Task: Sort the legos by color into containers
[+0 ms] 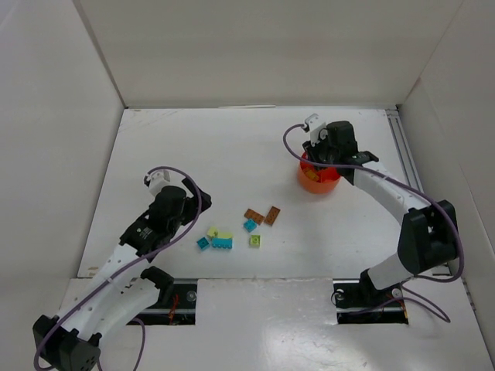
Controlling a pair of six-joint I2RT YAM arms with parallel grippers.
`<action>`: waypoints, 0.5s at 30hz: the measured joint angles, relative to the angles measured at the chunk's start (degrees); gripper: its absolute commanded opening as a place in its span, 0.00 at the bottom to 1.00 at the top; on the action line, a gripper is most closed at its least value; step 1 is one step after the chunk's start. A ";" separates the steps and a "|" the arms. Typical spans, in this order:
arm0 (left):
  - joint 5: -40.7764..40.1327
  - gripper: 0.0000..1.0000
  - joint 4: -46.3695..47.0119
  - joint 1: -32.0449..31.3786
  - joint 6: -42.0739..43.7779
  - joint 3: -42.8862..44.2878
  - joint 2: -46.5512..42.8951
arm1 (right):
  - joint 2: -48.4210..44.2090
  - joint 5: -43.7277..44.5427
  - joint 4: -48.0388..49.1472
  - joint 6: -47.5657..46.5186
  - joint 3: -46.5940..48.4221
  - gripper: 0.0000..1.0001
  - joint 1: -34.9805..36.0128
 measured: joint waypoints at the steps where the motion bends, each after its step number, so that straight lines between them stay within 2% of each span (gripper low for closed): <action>1: 0.04 1.00 0.28 -0.02 0.22 0.00 0.26 | 0.26 -0.02 -0.42 -0.04 0.48 0.14 -0.52; 15: 0.28 1.00 2.82 -0.02 2.10 0.70 3.28 | 2.62 -1.75 -1.27 -1.75 3.26 0.14 -2.71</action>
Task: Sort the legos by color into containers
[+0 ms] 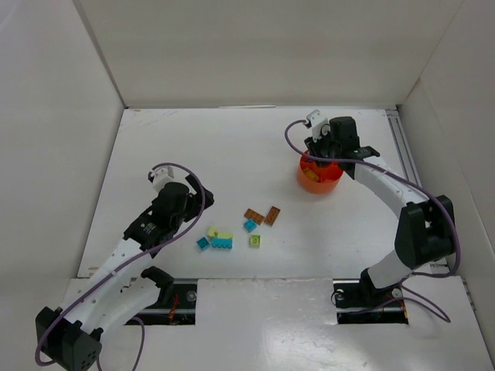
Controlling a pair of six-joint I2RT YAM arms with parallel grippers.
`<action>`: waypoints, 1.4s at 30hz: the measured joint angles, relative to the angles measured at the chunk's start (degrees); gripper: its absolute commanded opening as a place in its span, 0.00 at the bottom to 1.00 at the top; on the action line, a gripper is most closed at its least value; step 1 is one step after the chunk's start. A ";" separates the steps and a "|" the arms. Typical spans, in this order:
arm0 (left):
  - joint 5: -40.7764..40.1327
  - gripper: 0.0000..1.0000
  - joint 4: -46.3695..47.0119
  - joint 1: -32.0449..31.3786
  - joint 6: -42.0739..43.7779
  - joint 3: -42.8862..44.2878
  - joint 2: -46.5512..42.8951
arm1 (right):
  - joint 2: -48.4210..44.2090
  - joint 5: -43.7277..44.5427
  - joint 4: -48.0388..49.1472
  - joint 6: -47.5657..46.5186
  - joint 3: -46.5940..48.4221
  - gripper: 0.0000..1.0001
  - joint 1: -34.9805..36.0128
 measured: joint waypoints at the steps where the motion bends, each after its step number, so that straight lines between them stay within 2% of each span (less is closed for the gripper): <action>1: 0.00 1.00 0.11 0.00 0.02 0.00 0.20 | 0.11 -0.09 0.02 -0.09 0.11 0.14 0.00; 33: -0.31 1.00 2.71 0.00 2.03 2.67 5.07 | 0.63 -0.50 0.39 -1.46 0.31 0.14 0.00; 42: -0.66 1.00 2.78 0.00 2.60 2.71 6.36 | 4.61 -0.98 1.03 -2.34 1.64 0.14 -0.04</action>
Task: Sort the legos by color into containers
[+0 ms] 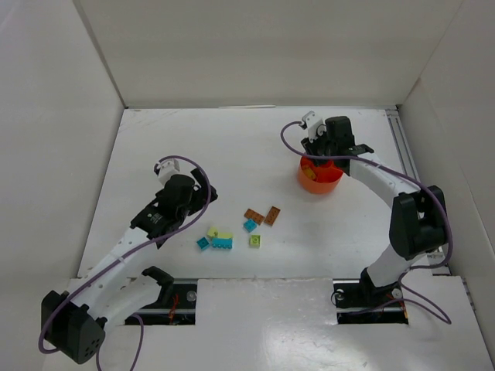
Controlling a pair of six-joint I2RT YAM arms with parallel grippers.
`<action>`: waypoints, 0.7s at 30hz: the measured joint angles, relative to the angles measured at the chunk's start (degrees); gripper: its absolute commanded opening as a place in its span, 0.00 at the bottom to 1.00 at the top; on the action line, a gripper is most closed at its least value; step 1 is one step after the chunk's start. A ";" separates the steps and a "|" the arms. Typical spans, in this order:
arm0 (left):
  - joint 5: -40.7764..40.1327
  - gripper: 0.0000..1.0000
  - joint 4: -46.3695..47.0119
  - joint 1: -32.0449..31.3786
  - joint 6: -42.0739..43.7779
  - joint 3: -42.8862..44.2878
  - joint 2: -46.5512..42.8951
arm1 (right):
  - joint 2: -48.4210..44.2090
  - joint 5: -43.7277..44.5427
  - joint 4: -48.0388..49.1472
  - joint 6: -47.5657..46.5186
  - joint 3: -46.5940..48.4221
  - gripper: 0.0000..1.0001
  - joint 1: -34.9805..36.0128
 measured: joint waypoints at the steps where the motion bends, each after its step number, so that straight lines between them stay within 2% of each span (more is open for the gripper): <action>1: -0.07 1.00 0.04 0.00 0.04 0.00 0.13 | 0.17 -0.02 0.24 -0.04 0.00 0.16 -0.07; 4: -0.22 1.00 0.11 0.00 0.20 0.02 0.76 | 0.20 -0.11 0.26 -0.07 0.02 0.16 -0.44; 8: -0.26 1.00 0.09 0.00 0.26 0.44 1.36 | 0.22 -0.24 0.24 -0.04 0.02 0.26 -0.66; 13: -0.31 1.00 0.33 0.00 0.37 0.96 1.62 | 0.22 -0.26 0.22 -0.04 0.02 0.43 -0.66; 21: -0.28 1.00 0.31 0.00 0.37 0.98 1.57 | 0.22 -0.28 -0.07 -0.04 0.02 0.56 -0.66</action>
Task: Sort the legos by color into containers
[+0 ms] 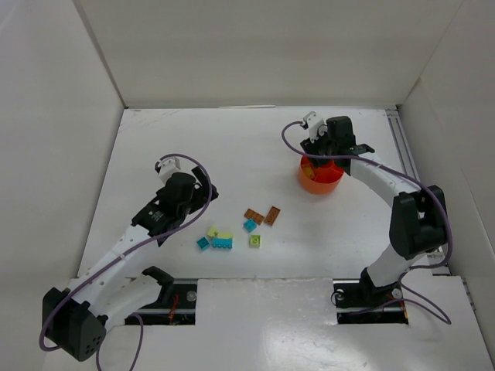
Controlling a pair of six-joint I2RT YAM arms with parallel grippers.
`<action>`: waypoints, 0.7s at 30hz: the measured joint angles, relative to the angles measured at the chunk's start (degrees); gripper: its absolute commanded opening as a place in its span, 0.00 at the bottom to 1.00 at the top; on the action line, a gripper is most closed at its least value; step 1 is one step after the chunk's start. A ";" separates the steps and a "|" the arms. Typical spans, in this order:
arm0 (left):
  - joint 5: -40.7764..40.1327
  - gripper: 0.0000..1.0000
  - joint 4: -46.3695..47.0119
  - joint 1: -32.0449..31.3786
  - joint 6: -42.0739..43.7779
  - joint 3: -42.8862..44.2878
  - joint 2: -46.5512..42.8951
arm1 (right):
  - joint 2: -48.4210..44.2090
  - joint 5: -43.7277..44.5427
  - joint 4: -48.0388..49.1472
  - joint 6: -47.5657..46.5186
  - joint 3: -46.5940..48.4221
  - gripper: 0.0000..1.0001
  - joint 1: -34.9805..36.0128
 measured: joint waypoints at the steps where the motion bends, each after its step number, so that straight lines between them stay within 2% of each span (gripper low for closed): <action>1: -0.02 1.00 0.00 0.00 0.02 0.00 -0.02 | 0.00 0.00 -0.11 0.00 0.00 0.59 0.00; 12: 0.20 1.00 -0.07 0.00 0.00 0.00 -1.75 | -3.17 0.57 -0.81 -1.01 -0.07 0.61 1.42; 15: 0.96 1.00 -0.37 0.00 0.02 0.00 -2.19 | -6.67 1.44 -0.81 -1.33 -0.09 0.63 4.70; 21: 3.10 1.00 -1.49 0.00 -0.02 -0.04 -3.39 | -13.99 1.81 -0.35 -0.52 -3.34 0.65 15.74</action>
